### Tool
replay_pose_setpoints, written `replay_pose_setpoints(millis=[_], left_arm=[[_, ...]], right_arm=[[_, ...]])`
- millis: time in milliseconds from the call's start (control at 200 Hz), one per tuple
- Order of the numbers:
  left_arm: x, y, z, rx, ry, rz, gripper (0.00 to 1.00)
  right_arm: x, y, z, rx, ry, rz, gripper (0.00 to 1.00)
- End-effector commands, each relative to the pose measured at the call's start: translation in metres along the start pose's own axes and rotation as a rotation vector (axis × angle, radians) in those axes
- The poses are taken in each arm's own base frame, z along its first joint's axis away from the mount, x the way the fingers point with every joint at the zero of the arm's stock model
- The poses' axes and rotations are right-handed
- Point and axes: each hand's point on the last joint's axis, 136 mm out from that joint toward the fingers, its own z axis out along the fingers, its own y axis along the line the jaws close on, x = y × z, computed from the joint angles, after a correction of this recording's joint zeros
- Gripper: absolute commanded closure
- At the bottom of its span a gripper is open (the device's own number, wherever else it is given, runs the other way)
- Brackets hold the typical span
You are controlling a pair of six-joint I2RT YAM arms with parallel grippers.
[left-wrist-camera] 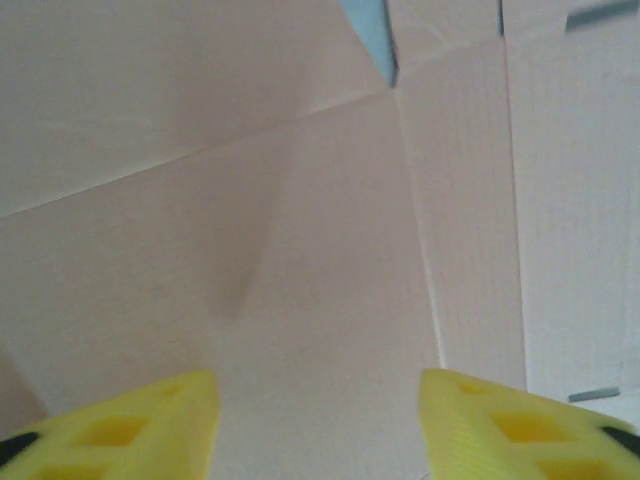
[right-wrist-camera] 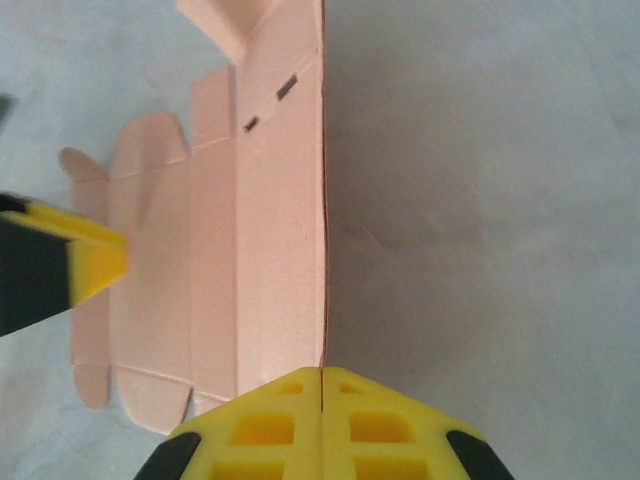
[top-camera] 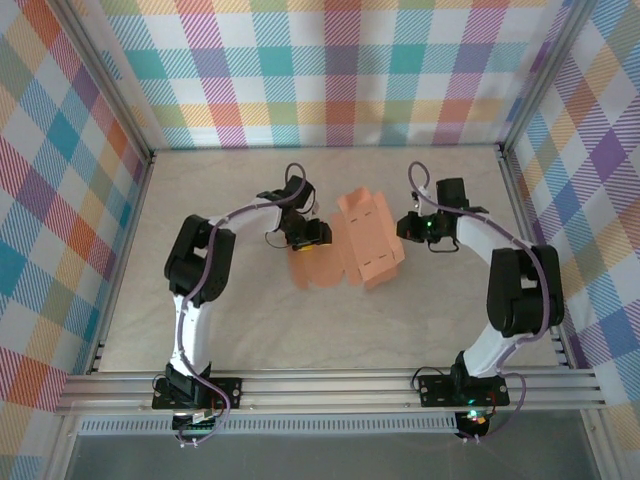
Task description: Fold the paper box
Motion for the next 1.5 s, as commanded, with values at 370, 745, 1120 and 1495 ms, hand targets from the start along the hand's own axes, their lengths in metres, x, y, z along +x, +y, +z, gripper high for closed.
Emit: replay_pose_setpoints(millis=[370, 745, 1120, 1495], left_arm=[[0.017, -0.014, 0.014, -0.030, -0.057, 0.014, 0.63], [0.045, 0.008, 0.037, -0.040, -0.012, -0.027, 0.62], [0.053, 0.017, 0.047, -0.060, 0.011, -0.052, 0.62], [0.055, 0.018, 0.051, -0.048, 0.019, -0.059, 0.62]], right_arm=[[0.028, 0.018, 0.005, -0.060, -0.114, 0.179, 0.90], [0.019, 0.028, 0.016, -0.135, -0.107, 0.094, 0.54], [0.017, -0.002, 0.015, 0.019, -0.144, 0.105, 0.35], [0.027, 0.004, 0.038, -0.080, -0.061, 0.092, 0.55]])
